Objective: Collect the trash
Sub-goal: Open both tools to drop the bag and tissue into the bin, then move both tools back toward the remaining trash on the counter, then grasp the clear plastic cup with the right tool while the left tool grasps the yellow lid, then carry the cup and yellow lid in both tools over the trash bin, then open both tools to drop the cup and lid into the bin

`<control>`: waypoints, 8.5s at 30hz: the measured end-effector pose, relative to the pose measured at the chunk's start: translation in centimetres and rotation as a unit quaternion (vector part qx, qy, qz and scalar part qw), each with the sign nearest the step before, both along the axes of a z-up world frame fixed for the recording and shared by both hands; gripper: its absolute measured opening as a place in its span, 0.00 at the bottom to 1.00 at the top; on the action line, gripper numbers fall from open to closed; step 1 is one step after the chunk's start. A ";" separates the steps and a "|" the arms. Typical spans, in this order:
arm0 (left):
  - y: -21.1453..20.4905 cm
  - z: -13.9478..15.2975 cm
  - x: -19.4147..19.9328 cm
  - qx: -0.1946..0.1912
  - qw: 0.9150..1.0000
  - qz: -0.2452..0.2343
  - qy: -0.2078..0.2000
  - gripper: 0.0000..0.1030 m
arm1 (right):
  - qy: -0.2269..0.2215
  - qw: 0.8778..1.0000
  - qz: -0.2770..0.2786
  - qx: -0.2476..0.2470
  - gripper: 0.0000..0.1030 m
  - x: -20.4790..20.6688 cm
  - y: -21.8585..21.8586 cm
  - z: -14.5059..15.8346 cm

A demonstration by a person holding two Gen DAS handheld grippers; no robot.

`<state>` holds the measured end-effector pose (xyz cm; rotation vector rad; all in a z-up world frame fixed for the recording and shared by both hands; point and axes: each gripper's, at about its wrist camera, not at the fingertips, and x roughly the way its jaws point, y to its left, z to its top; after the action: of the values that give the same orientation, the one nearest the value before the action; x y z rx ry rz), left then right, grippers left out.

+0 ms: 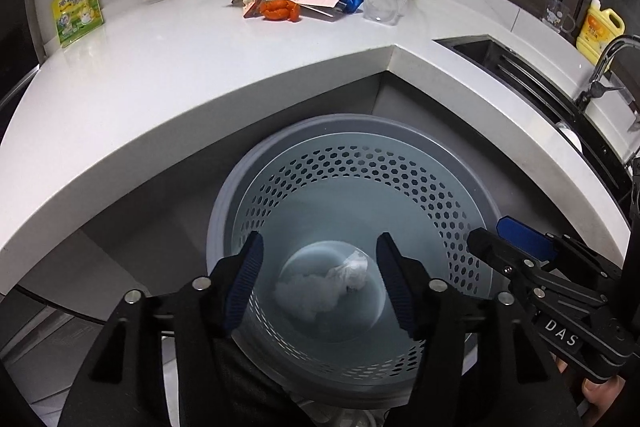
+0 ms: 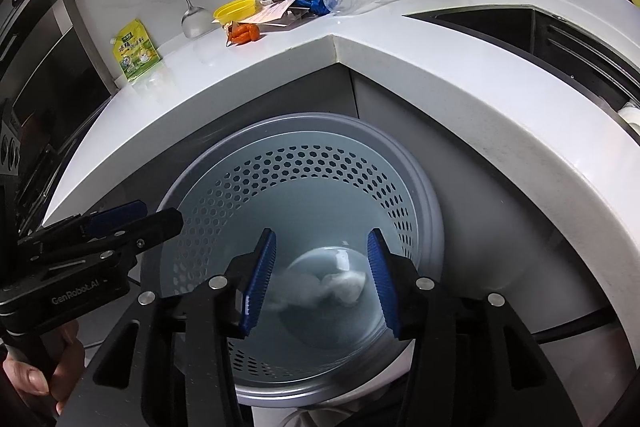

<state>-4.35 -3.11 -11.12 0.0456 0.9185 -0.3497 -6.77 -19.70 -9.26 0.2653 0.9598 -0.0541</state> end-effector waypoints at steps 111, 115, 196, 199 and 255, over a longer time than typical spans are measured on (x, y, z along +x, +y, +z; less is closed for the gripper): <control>1.2 8.1 23.7 -0.023 0.983 0.134 -0.125 0.94 | -0.008 0.996 -0.083 -0.022 0.56 32.4 -9.8 2.9; 0.6 8.0 24.3 -0.021 0.984 0.134 -0.119 0.94 | -0.030 0.996 -0.080 -0.017 0.56 31.4 -10.5 3.5; -0.4 7.3 2.2 0.004 0.991 0.048 -0.124 0.68 | -0.059 0.997 -0.041 0.029 0.56 3.4 -3.8 6.1; -0.3 6.4 1.4 0.002 0.992 0.049 -0.116 0.68 | -0.050 0.998 -0.030 0.024 0.56 2.4 -3.0 5.5; 0.0 0.8 0.6 0.036 0.998 0.015 -0.043 0.84 | 0.035 0.999 -0.002 0.026 0.70 0.7 -2.0 -0.4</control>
<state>-3.79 -3.12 -10.35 0.1123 0.8449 -0.2854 -6.05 -21.70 -9.69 0.3137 1.0305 -0.0419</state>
